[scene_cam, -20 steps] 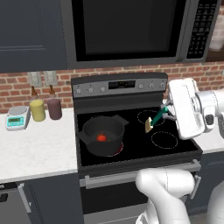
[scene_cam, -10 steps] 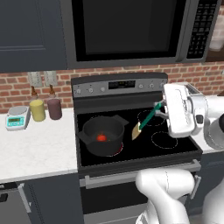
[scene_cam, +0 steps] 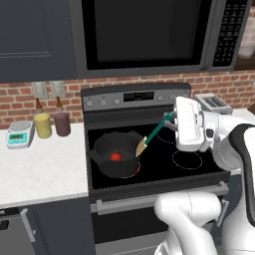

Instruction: Put the lemon and tomato in the pot. Retrieve the spatula and lightly stir the vegetables in the pot.

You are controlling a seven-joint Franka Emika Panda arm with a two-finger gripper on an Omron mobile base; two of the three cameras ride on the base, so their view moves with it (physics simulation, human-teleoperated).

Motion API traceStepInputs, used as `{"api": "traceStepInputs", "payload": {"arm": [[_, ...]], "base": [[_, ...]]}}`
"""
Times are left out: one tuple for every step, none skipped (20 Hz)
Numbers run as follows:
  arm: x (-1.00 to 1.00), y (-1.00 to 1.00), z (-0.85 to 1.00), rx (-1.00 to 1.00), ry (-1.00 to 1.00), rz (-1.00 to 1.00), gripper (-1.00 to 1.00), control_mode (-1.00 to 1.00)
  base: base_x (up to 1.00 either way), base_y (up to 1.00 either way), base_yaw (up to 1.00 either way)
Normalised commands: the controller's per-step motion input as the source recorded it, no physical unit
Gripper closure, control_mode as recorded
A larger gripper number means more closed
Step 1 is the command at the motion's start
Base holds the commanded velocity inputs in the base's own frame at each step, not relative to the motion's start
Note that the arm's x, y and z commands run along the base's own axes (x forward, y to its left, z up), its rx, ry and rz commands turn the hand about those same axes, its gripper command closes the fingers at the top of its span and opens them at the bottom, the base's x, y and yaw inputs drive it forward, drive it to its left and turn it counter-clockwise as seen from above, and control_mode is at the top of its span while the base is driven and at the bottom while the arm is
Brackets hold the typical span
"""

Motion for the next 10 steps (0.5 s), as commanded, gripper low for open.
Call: {"api": "traceStepInputs", "payload": {"arm": [[0.56, 0.00, -0.31, 0.00, 0.00, 0.00, 1.00, -1.00], [0.54, 0.00, -0.32, 0.00, 0.00, 0.00, 1.00, -1.00], [0.55, 0.00, -0.37, 0.00, 0.00, 0.00, 1.00, -1.00], [0.46, 0.06, -0.35, 0.00, 0.00, 0.00, 1.00, -1.00], [0.46, 0.06, -0.36, 0.00, 0.00, 0.00, 1.00, -1.00], [0.39, 0.11, -0.31, 0.00, 0.00, 0.00, 1.00, -1.00], [0.38, 0.13, -0.29, 0.00, 0.00, 0.00, 1.00, -1.00], [0.34, 0.19, -0.18, 0.00, 0.00, 0.00, 1.00, -1.00], [0.34, 0.21, -0.17, 0.00, 0.00, 0.00, 1.00, -1.00], [0.33, 0.22, -0.15, 0.00, 0.00, 0.00, 1.00, -1.00]], "base": [[0.00, 0.00, 0.00], [0.00, 0.00, 0.00], [0.00, 0.00, 0.00], [0.00, 0.00, 0.00], [0.00, 0.00, 0.00], [0.00, 0.00, 0.00], [0.00, 0.00, 0.00], [0.00, 0.00, 0.00], [0.00, 0.00, 0.00], [0.00, 0.00, 0.00]]}}
